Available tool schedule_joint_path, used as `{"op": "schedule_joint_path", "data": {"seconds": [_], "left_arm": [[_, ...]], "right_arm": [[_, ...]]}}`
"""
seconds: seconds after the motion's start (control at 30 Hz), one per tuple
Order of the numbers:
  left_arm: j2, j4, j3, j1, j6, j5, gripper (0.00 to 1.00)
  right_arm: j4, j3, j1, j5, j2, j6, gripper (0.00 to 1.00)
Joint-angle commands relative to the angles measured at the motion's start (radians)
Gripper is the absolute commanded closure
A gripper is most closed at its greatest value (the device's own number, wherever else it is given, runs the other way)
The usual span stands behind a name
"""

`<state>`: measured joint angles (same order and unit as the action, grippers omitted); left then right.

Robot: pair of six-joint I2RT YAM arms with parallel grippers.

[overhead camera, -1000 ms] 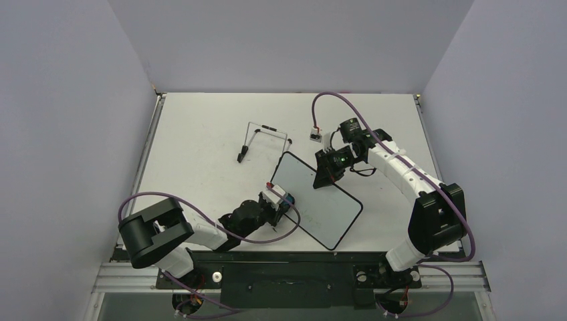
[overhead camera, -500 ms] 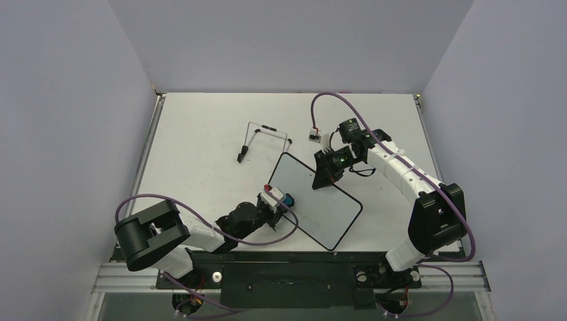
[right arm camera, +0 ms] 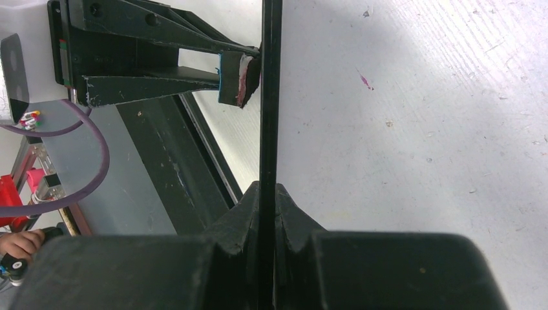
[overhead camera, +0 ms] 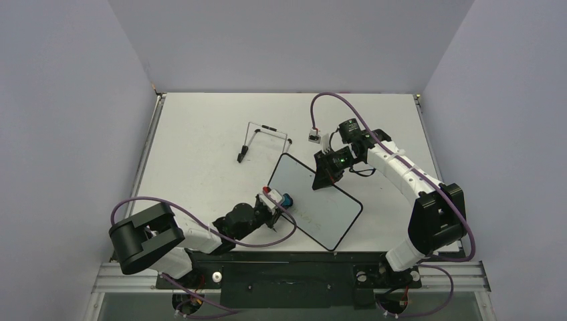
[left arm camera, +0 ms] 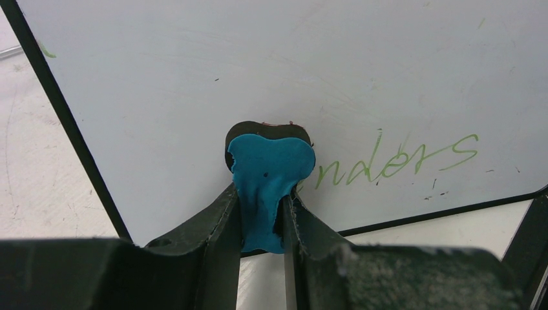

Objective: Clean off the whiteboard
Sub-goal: Erase the whiteboard at the whiteboard stand.

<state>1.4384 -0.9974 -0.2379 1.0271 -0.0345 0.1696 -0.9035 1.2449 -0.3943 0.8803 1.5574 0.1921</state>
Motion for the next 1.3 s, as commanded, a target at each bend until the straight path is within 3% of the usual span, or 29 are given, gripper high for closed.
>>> {"op": "schedule_joint_path", "data": {"seconds": [0.0,0.23,0.43,0.6,0.7,0.83,1.03,1.27], "left_arm": [[-0.024,-0.028,0.0,0.005,0.029,-0.02,1.0],[-0.019,0.022,-0.023,0.011,0.108,-0.055,1.0],[0.063,-0.031,-0.074,0.066,0.17,-0.011,1.0],[0.142,-0.073,-0.108,0.138,0.19,0.103,1.0],[0.169,-0.159,-0.077,0.141,0.161,0.237,1.0],[0.163,-0.178,-0.041,0.11,0.111,0.291,1.0],[0.148,-0.275,0.039,0.036,-0.004,0.185,1.0],[0.168,-0.246,0.011,0.062,0.076,0.037,1.0]], "right_arm": [[0.007,0.013,-0.008,0.065,-0.044,0.006,1.0],[0.008,0.014,-0.009,0.069,-0.043,0.004,1.0],[0.006,0.016,-0.011,0.078,-0.041,0.001,1.0],[0.006,0.015,-0.01,0.078,-0.047,0.001,1.0],[0.006,0.014,-0.009,0.078,-0.05,0.001,1.0],[0.006,0.015,-0.009,0.079,-0.05,0.003,1.0],[0.006,0.013,-0.009,0.076,-0.054,0.004,1.0],[0.006,0.015,-0.009,0.074,-0.052,0.003,1.0]]}}
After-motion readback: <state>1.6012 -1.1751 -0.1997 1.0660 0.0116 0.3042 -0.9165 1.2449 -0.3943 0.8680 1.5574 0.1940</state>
